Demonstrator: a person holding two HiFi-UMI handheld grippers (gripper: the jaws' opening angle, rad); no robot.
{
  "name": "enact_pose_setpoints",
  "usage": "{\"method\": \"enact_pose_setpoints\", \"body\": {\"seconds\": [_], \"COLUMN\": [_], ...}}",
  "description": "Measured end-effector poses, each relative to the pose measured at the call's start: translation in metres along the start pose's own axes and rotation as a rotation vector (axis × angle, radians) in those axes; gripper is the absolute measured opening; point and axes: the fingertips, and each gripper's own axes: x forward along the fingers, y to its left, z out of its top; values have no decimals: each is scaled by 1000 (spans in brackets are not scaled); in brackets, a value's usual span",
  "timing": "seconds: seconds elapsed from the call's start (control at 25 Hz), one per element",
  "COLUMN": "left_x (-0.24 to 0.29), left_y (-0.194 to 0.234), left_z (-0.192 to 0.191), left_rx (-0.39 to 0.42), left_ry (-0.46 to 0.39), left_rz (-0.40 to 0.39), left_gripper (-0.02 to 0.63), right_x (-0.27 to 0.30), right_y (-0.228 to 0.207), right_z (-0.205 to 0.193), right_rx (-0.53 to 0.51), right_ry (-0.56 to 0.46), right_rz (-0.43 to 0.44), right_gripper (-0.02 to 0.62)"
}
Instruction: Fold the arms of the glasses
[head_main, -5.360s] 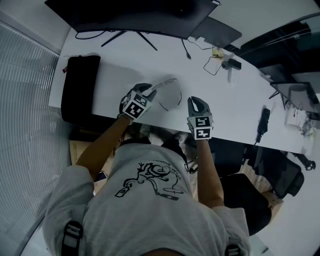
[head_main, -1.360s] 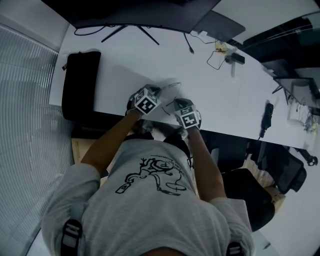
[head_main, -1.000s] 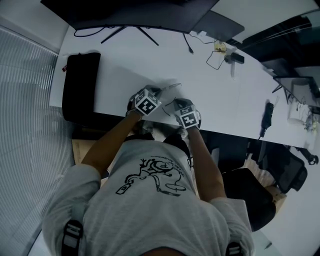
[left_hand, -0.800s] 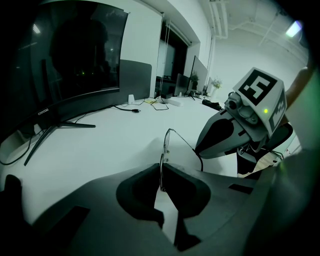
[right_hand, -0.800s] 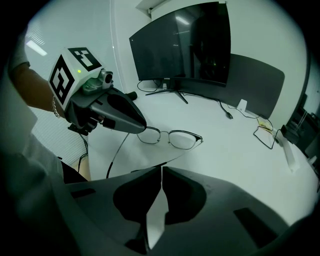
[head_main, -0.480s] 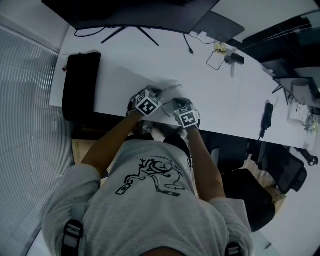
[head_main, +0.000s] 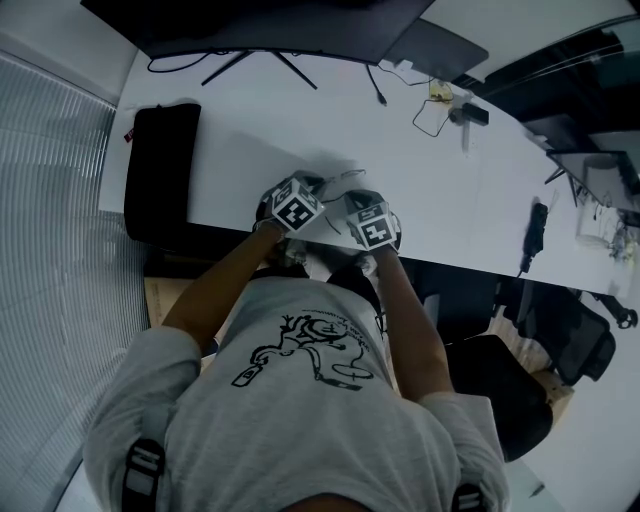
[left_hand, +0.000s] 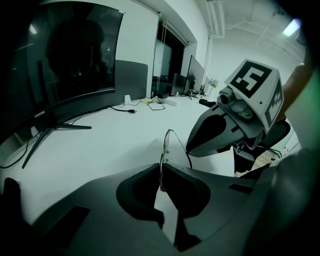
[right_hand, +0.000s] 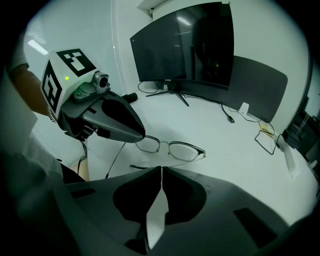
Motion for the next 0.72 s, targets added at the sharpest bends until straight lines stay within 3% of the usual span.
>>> {"method": "enact_pose_setpoints", "body": {"seconds": [0.72], "left_x": [2], "left_y": [-17], "left_z": [2], "left_rx": [26], "left_ry": [10], "left_rz": [-49], "left_gripper": [34], "right_x": [3], "right_y": [-5], "right_z": [1], "right_rx": [1], "right_ry": [12], "right_rz": [-8], "right_gripper": [17]}}
